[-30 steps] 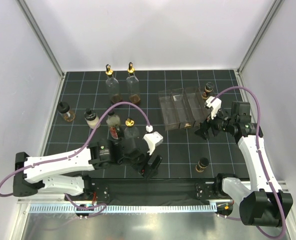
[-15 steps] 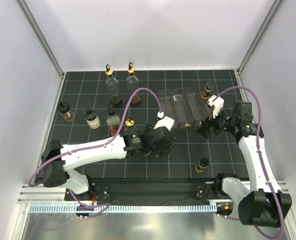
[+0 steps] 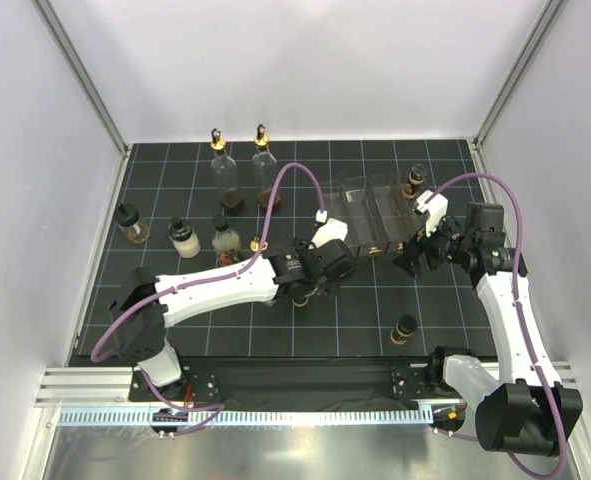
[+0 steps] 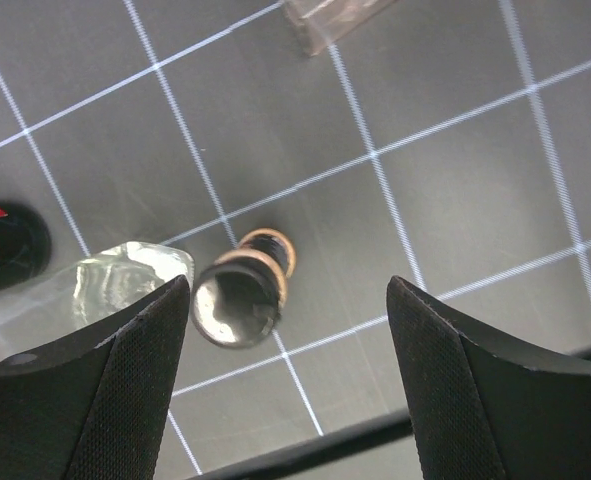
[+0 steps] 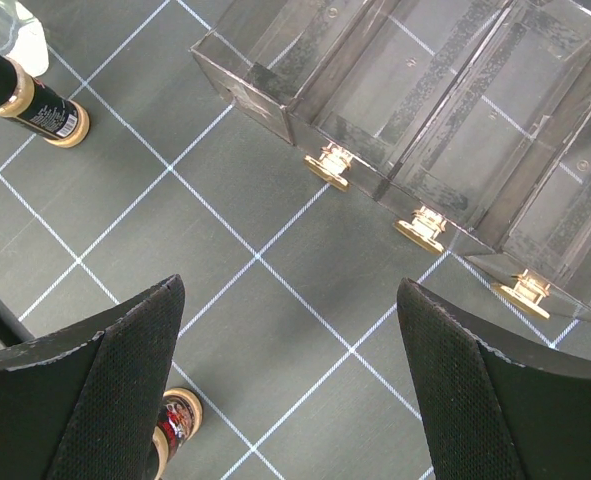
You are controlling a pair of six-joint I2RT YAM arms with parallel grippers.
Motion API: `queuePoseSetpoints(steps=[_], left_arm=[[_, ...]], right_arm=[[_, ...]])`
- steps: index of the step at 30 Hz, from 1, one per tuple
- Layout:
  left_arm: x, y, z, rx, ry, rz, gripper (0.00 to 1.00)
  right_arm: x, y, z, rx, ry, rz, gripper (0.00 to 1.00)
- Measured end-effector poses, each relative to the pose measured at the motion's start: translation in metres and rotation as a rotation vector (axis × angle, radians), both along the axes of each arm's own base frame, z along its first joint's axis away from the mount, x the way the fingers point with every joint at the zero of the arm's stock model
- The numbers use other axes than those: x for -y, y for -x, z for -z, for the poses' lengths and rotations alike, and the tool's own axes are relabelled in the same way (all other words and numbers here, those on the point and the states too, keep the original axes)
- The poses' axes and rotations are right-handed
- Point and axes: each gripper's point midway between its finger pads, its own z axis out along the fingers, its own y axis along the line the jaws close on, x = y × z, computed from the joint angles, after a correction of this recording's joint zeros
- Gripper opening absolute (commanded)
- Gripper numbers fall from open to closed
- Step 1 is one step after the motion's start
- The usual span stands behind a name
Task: Organize the condiment bottles
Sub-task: Pick up the bottle from the center of the board.
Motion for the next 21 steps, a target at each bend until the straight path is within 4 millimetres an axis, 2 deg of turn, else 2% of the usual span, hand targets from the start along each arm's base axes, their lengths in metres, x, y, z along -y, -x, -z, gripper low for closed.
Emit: queuePoseSetpoints(steps=[8,12,21], left_arm=[[-0.012,-0.016,0.011,-0.001,-0.047,-0.051,0.75],[-0.016,-0.021,0.014,-0.006,-0.054,-0.067,0.7],[-0.018,-0.018,0.04,-0.068,-0.116,-0.057,0.68]], right_arm=[[0.001,0.0,0.0,0.0,0.0,0.004,0.87],[0.001,0.0,0.0,0.0,0.0,0.005,0.87],[0.001,0.0,0.0,0.0,0.0,0.005,0.87]])
